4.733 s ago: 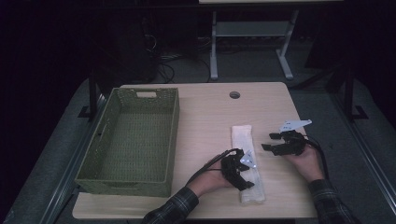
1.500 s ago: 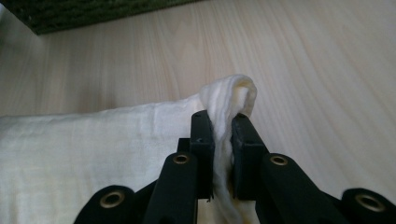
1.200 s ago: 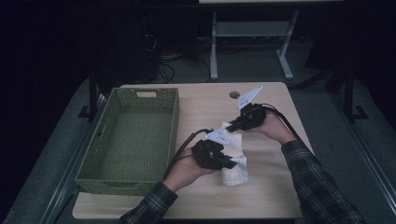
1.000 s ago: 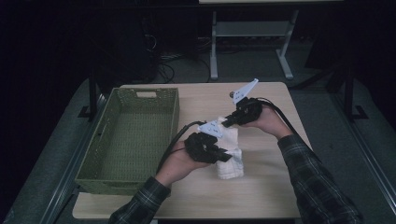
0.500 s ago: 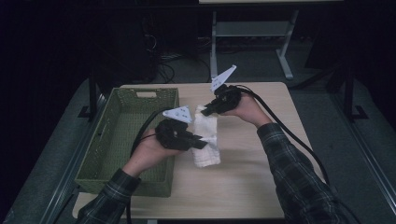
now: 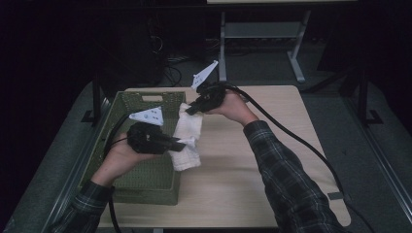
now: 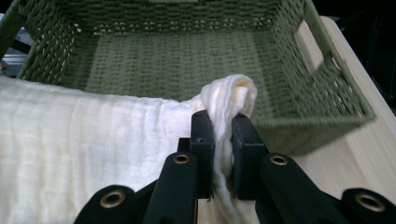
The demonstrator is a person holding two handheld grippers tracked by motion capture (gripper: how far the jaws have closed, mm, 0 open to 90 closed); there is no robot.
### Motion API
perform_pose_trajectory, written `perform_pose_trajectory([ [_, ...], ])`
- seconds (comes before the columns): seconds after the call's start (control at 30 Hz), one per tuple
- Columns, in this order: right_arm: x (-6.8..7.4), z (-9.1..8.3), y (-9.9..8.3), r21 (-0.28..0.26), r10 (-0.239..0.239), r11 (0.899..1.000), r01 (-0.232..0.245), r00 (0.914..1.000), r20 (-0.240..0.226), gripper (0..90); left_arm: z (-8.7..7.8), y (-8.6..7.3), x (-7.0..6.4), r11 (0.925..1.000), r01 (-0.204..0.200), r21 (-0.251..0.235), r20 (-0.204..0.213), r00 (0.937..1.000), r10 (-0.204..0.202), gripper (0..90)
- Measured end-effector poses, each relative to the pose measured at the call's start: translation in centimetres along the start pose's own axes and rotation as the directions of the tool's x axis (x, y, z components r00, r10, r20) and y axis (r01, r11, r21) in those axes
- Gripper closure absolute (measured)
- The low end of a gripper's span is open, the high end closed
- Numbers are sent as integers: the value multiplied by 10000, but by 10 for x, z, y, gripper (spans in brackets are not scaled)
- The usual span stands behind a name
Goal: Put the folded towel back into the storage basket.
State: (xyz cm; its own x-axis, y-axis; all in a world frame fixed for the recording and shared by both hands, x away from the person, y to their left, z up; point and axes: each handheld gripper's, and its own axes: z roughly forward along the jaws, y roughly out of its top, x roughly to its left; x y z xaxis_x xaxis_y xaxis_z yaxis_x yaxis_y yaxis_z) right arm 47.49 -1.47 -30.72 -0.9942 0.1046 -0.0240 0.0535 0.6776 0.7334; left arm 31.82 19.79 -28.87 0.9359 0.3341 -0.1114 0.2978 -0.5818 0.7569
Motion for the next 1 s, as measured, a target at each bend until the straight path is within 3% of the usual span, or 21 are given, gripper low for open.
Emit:
perform_pose_trajectory([
  [0.27, 2, 32, 25, -30, -148, 9999, 147, 9997, -217, 813, -25, -27, 10, 9994, 345, -16, -339, 9988, -345, 815],
  [0.53, 4, 66, 39, -12, -157, 9999, 157, 9990, -421, 813, -44, -54, 19, 9976, 671, 186, -735, 9951, -656, 814],
  [0.73, 7, 83, 40, 105, -192, 9997, 198, 9983, -558, 814, -39, -71, 22, 9962, 779, 381, -532, 9957, -758, 813],
  [1.0, 10, 93, 36, 374, -170, 9991, 194, 9979, -630, 814, -25, -76, 23, 9959, 637, 641, -131, 9979, -629, 810],
])
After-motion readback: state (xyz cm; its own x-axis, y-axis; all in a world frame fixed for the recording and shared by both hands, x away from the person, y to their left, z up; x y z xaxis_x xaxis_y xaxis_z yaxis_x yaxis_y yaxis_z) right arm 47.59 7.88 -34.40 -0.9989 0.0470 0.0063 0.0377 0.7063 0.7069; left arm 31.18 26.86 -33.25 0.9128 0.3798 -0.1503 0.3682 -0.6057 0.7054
